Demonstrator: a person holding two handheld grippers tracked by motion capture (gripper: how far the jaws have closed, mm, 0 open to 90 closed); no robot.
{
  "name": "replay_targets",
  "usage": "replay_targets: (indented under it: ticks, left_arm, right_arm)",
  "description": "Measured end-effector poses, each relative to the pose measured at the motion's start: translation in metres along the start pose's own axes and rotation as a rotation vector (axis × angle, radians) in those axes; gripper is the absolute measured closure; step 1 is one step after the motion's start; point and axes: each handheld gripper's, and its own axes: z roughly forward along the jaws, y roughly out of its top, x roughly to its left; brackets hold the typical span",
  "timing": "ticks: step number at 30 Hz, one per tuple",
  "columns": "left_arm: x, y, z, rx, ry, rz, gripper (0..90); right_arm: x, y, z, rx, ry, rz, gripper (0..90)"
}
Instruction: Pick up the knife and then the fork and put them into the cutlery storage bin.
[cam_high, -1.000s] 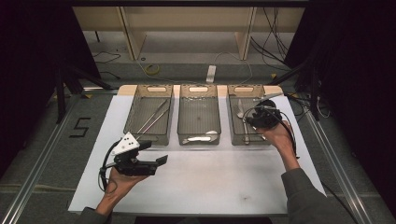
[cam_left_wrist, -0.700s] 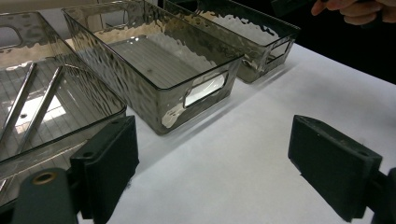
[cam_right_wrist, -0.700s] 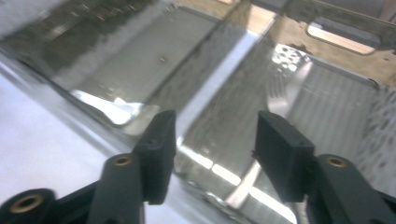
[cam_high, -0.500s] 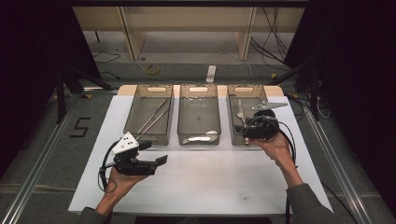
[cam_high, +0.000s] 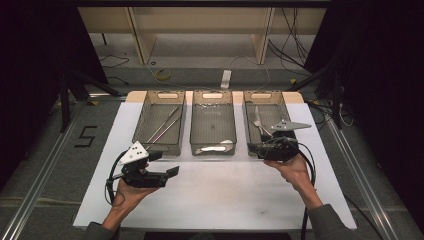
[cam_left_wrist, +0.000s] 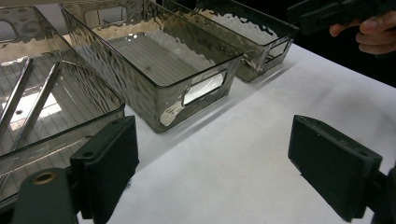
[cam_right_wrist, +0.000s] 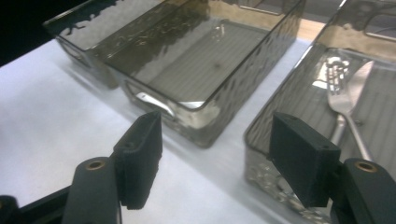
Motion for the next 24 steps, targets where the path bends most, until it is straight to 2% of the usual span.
replay_targets:
  ticks: [5,10,18,24]
  left_arm:
    - [0.001,0.000,0.002,0.002,-0.011,-0.020,15.6]
    - [0.000,0.000,0.003,0.015,-0.029,-0.018,15.6]
    - [-0.001,-0.001,0.004,0.031,-0.059,-0.026,15.6]
    - [-0.001,-0.002,0.006,0.044,-0.072,-0.026,15.6]
  right_arm:
    - [0.006,-0.011,-0.003,-0.019,0.031,0.003,33.4]
    - [0.012,-0.022,-0.008,-0.042,0.068,0.004,31.9]
    - [0.024,-0.033,-0.018,-0.094,0.086,0.006,30.4]
    - [0.030,-0.045,-0.023,-0.110,0.094,-0.003,29.0]
